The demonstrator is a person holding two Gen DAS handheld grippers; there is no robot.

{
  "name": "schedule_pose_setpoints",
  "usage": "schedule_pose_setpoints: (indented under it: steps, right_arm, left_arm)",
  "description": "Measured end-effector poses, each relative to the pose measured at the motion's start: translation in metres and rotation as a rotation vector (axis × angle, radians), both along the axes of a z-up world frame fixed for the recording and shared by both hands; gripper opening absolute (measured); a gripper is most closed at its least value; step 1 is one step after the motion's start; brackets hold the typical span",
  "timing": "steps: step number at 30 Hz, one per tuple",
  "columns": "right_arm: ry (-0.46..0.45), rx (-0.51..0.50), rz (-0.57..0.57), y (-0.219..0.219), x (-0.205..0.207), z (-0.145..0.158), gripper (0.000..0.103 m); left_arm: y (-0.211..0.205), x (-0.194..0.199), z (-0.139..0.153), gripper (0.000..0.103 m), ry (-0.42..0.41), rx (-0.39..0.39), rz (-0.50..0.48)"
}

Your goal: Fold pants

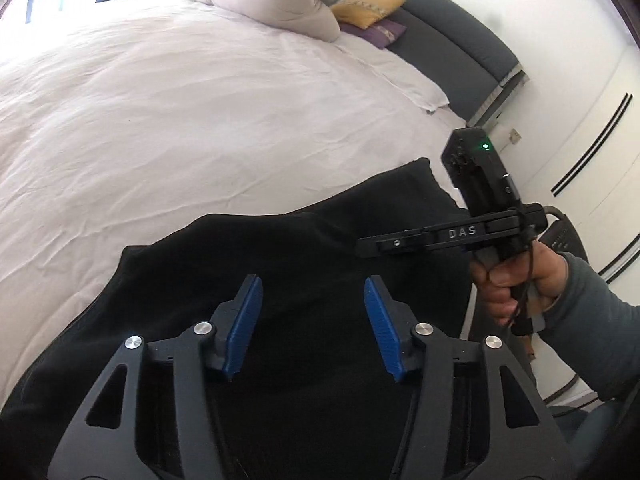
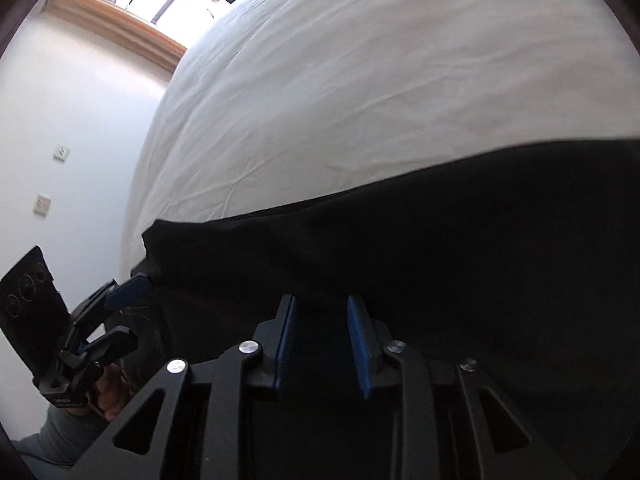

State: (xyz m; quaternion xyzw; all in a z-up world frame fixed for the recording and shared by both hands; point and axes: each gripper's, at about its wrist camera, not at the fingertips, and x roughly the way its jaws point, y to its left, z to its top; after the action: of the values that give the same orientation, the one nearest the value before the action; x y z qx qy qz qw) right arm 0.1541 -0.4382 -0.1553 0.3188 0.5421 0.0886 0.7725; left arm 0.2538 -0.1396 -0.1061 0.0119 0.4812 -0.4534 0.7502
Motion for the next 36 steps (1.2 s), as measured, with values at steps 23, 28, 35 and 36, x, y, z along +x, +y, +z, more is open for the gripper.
schedule_pose_setpoints:
  steps: [23, 28, 35, 36]
  right_arm:
    - [-0.098, 0.111, 0.103, 0.036, 0.028, -0.017, 0.000]
    - [-0.123, 0.051, -0.212, -0.056, 0.012, -0.012, 0.000]
    - [-0.092, -0.097, -0.554, -0.144, -0.074, 0.017, 0.005]
    - [-0.151, 0.019, -0.491, -0.129, -0.083, 0.020, 0.006]
  left_arm:
    - [-0.015, 0.010, -0.038, 0.000, -0.027, 0.170, 0.251]
    - [0.001, 0.012, -0.039, 0.000, -0.025, 0.130, 0.269]
    - [-0.005, -0.029, 0.000, 0.000, -0.076, 0.113, 0.208]
    - [-0.006, -0.042, 0.009, 0.000, -0.066, 0.084, 0.185]
